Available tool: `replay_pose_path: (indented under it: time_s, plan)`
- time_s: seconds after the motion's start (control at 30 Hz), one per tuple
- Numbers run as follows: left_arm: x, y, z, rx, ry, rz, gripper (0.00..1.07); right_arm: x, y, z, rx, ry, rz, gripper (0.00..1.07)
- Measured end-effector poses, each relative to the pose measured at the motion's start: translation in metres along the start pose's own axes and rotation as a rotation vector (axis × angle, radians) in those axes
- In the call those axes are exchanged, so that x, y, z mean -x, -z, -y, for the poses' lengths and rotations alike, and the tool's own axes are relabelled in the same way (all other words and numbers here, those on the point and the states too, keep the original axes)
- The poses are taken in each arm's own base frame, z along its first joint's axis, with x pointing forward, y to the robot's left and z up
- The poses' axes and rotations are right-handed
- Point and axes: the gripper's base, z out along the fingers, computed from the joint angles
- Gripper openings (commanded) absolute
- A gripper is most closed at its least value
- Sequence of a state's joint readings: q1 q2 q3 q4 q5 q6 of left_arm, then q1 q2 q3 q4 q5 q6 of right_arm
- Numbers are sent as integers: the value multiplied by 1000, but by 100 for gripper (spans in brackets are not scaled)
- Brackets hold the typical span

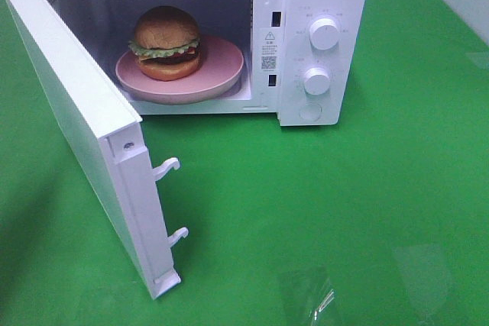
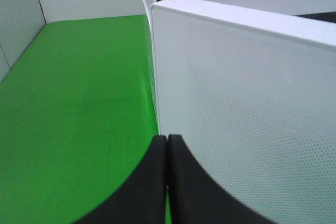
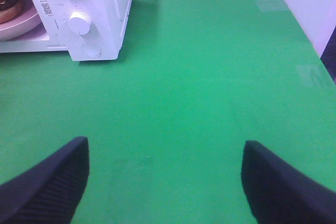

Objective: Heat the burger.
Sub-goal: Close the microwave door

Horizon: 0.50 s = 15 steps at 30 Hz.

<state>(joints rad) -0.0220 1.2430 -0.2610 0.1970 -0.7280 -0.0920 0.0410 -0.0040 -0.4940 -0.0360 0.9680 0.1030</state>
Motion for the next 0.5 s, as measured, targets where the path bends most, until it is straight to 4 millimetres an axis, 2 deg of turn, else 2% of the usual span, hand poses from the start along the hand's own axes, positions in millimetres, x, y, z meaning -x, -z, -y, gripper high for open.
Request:
replay_pose_path:
  time_s: [0.1,0.33,0.5]
  plan:
    - [-7,-6,2,-33,-24,-37,0,0,0,0,0,0,0,76]
    - [-8,-18,10,-92,-56,-51,0,0,0,0,0,0,0,76]
    - [-13,-24,24,-160,-71,-78,0,0,0,0,0,0,0,76]
